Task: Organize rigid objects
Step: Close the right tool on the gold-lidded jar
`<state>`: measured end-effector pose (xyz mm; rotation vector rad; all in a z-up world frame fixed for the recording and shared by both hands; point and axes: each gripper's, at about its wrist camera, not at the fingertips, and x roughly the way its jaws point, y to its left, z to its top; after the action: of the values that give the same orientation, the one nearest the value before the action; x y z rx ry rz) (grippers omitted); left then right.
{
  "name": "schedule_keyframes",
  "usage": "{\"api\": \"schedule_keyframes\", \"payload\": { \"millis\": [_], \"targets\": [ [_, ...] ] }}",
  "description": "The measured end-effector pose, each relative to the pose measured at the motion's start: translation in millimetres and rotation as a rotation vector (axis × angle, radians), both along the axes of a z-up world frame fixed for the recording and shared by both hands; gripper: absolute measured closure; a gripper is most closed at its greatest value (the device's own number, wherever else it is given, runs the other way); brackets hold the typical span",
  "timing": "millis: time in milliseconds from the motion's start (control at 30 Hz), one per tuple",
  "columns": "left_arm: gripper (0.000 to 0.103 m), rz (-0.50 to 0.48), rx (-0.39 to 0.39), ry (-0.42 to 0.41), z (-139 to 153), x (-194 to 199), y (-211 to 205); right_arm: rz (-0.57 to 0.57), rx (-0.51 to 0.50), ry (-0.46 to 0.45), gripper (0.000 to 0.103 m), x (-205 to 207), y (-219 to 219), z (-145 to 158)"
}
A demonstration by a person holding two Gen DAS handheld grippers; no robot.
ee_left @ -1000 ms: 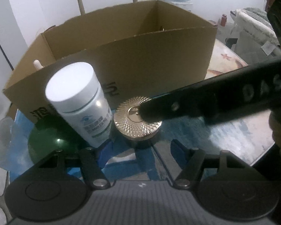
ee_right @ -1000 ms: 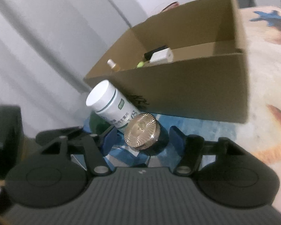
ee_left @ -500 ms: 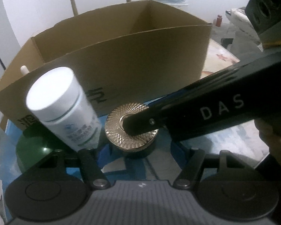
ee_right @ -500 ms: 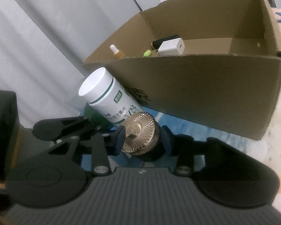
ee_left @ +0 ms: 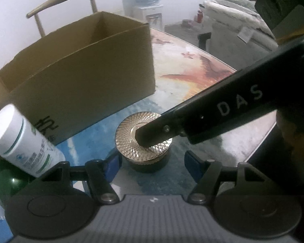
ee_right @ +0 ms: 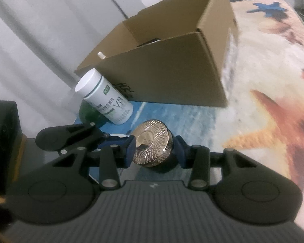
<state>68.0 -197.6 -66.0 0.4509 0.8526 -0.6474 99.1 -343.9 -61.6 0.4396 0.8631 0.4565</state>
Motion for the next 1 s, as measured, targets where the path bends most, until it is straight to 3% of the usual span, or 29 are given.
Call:
{"api": "schedule_keyframes", "payload": {
  "millis": [233, 467, 633, 1000],
  "targets": [
    [0.033, -0.017, 0.019, 0.003, -5, -1, -5, -0.064, 0.077, 0.041, 0.061, -4, -10, -12],
    [0.033, -0.01, 0.012, -0.003, -4, 3, -5, -0.074, 0.086, 0.04, 0.06, -3, -10, -14],
    [0.044, 0.02, 0.01, -0.009, 0, 5, 4, -0.075, 0.105, 0.043, 0.059, -3, -11, -15],
    [0.045, 0.018, 0.011, -0.011, 2, 8, 1, -0.081, 0.112, 0.044, 0.058, -5, -11, -12]
  ]
}}
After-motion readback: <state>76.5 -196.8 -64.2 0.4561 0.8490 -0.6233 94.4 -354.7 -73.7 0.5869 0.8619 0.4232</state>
